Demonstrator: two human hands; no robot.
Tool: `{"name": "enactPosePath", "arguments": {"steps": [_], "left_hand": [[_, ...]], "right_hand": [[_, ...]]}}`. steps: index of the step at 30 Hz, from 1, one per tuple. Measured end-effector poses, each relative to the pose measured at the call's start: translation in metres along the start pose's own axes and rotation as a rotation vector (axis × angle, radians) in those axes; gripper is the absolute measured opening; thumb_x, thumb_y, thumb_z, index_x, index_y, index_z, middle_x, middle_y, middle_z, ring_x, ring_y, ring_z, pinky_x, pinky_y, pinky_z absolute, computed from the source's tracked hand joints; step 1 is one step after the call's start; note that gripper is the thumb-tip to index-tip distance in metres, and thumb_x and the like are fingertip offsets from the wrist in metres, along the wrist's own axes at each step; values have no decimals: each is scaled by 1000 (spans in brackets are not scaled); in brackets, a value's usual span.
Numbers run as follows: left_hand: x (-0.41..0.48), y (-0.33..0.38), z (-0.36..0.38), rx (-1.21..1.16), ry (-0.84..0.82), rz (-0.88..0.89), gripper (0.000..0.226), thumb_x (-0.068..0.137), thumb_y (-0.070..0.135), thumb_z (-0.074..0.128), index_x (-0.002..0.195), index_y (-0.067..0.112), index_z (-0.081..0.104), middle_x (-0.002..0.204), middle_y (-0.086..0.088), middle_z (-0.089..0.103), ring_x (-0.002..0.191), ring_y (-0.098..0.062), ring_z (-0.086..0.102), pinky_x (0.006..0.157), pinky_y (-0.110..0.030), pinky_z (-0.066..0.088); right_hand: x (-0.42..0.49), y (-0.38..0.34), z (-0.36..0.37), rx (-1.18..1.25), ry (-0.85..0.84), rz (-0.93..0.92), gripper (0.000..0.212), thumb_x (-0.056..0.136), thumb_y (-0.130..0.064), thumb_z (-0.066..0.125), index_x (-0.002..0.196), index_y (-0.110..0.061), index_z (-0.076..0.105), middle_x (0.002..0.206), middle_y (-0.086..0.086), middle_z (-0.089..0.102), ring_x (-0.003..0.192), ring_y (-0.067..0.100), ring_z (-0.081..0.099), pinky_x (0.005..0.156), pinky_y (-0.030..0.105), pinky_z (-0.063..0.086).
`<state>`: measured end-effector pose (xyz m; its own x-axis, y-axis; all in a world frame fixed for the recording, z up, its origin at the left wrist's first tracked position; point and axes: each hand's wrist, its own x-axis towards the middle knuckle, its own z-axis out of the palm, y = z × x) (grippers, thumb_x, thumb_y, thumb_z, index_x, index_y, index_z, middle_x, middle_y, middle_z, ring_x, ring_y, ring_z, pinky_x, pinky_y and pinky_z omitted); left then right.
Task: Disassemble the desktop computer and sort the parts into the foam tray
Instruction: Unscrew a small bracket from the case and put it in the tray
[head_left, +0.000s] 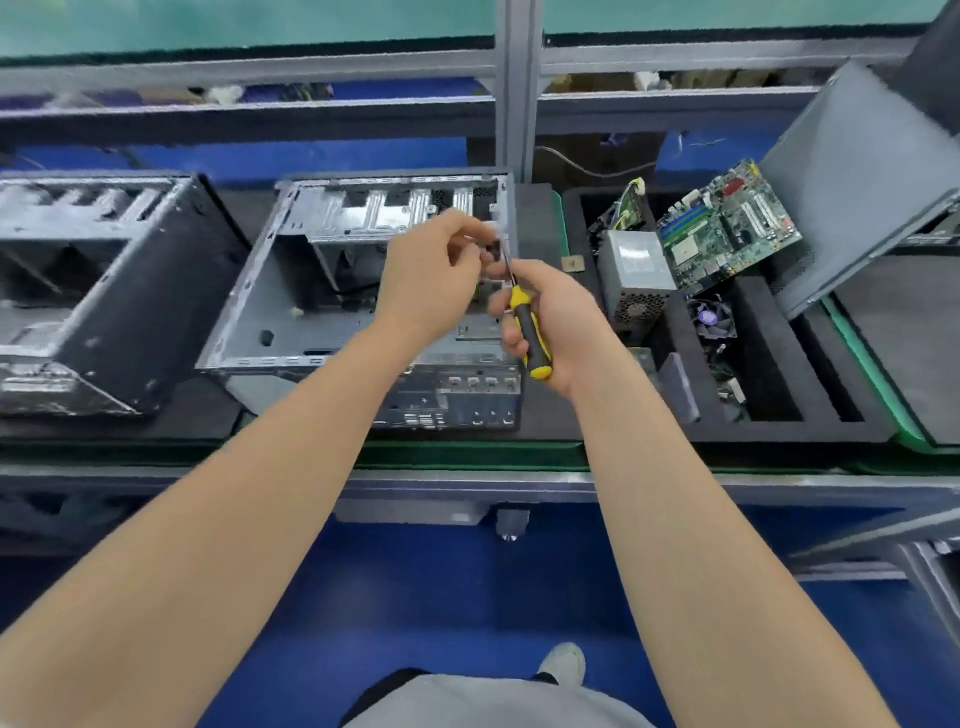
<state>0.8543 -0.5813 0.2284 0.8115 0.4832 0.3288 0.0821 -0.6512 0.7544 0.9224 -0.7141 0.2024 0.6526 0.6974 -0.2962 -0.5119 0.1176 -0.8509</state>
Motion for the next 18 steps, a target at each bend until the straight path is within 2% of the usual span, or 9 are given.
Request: {"name": "enactPosePath", "arguments": {"steps": [2,5,8,11,13,16,18], "left_hand": [[-15,-23,-36,-39,46,-34,28,92,6,53,102,22,72,88,6,75,76,-8,71,73,-30,60],[-40,-60,-83,-161,95,-94,24,91,2,52,98,15,71,76,-2,73,59,-22,69,49,-33,55],[-73,-99,-116,-340,63,-172,23,84,-3,48,90,4,69,68,-11,69,49,-31,63,42,-32,49],[-106,-135,-129,-413,-26,-246,23,78,-1,47,78,2,70,64,-20,68,48,-32,63,45,-29,50],[-122,-157,-129,-388,-52,-305,22,75,4,49,75,5,71,65,-16,70,56,-29,68,51,-32,54],[-136,-185,-122,-258,-74,-416,14,83,8,59,92,14,68,84,-6,73,82,-21,71,74,-40,62],[-137,-198,-116,-205,-108,-469,26,86,12,71,108,18,58,103,-3,68,98,-20,66,90,-41,57]], "right_hand": [[2,14,37,-36,-49,9,22,108,-26,49,105,-9,63,66,7,63,41,15,48,37,24,37],[4,42,85,-119,-98,19,22,105,-26,52,103,-9,65,67,8,65,42,17,51,37,24,39],[2,73,123,-179,-116,57,20,94,-30,61,98,-12,69,69,7,64,43,19,51,39,25,39],[-2,103,148,-216,-114,114,23,86,-34,64,93,-14,70,69,5,62,44,18,49,40,25,38],[-5,123,156,-238,-92,144,22,89,-34,62,95,-14,70,68,4,62,44,18,48,40,25,38],[-14,151,159,-262,-39,202,24,93,-32,61,102,-13,72,71,4,62,46,18,48,42,27,39],[-19,169,158,-263,12,248,27,95,-31,59,107,-11,72,72,5,62,47,18,48,43,27,41]]}}
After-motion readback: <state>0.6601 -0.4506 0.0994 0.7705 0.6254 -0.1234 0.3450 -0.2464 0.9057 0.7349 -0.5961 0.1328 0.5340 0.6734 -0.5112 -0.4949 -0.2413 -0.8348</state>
